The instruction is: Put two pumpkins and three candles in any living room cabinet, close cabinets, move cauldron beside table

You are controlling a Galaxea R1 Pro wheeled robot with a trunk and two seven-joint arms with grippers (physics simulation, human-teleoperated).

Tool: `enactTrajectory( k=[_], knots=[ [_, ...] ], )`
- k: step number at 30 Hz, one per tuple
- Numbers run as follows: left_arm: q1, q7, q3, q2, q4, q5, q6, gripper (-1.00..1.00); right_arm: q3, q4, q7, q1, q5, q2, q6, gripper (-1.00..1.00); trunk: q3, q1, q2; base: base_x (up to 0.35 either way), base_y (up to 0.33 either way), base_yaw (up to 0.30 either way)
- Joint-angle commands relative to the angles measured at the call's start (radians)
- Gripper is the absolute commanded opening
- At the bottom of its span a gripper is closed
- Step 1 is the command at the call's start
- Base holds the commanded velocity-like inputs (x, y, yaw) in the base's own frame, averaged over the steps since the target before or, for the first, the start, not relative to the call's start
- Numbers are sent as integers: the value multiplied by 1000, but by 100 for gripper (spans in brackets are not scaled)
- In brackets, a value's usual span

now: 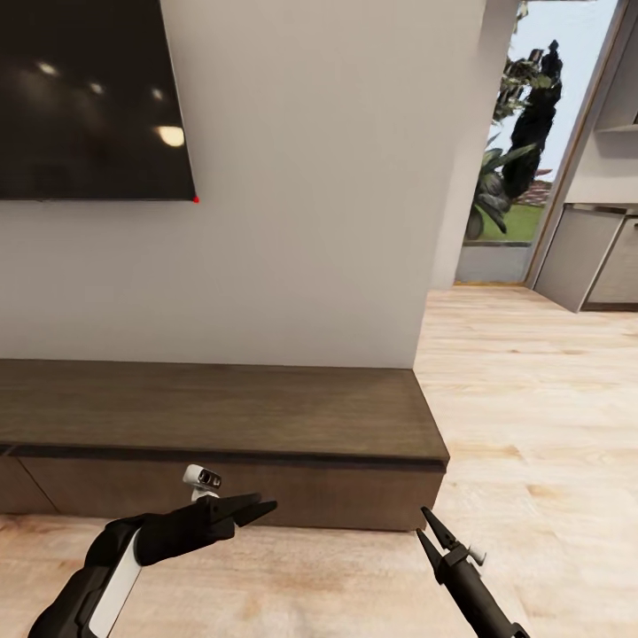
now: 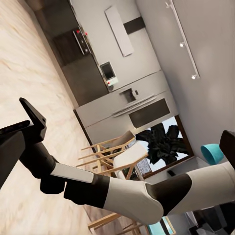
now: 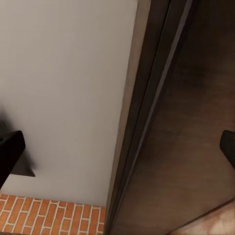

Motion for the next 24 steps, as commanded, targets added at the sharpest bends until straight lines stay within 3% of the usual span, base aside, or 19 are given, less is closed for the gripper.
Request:
enactTrajectory(
  k=[1,24],
  knots=[
    [0,-2,0,0,0,2,10,100,0,0,2,0,-7,0,10,100,-1,0,0,9,0,0],
    [0,0,-2,-2,0,1,10,100,0,0,0,0,-7,0,10,100,-1,0,0,37,0,0]
  ],
)
